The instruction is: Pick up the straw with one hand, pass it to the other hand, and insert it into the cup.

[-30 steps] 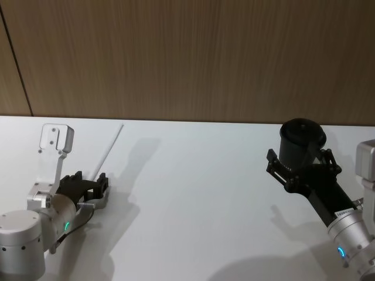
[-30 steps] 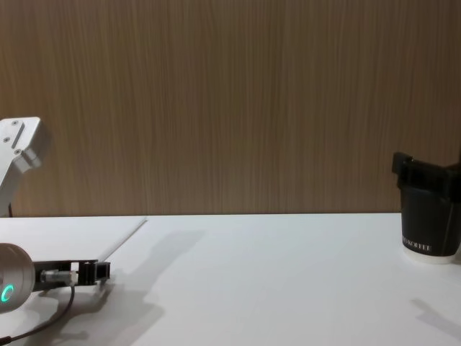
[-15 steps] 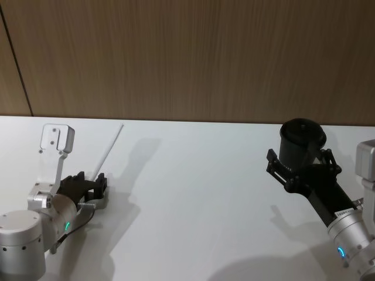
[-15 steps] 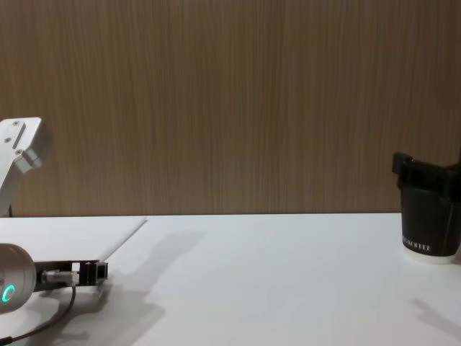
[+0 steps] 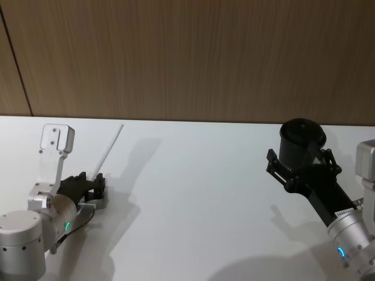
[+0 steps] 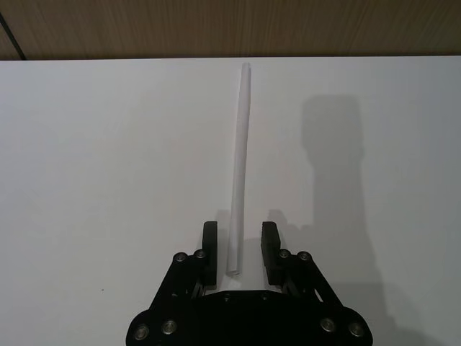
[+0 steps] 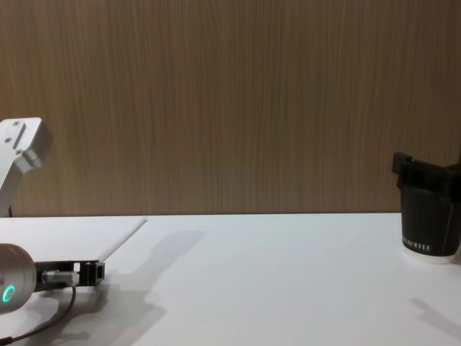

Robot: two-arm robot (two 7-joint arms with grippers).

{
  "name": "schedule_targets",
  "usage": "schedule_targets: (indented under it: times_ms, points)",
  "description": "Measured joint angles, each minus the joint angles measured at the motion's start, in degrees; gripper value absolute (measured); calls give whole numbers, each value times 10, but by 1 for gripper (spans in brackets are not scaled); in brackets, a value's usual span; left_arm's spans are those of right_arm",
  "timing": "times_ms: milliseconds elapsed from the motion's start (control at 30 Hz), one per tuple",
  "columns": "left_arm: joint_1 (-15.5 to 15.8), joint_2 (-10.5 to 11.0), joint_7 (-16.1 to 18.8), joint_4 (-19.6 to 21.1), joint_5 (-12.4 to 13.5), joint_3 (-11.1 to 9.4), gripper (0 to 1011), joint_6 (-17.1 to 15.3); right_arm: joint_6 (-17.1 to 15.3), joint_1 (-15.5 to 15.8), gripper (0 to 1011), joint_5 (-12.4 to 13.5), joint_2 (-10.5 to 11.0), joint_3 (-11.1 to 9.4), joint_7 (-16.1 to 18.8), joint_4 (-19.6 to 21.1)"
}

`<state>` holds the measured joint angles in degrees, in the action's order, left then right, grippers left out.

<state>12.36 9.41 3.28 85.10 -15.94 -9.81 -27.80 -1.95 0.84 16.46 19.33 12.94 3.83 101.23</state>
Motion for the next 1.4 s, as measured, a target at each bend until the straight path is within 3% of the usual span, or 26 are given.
schedule_targets:
  times_ms: [633,700,900,1400]
  points:
    - [0,0,0,0,0,0,256,0,0,0,1001,0,0,0,0,0]
    - [0,0,0,0,0,-1,160,0,0,0,1001,0,0,0,0,0]
    - [0,-1,0,0,0,-1,39,0,0,0,1001,0,0,0,0,0]
    - [0,0,0,0,0,0,0,0,0,0,1001,0,0,0,0,0]
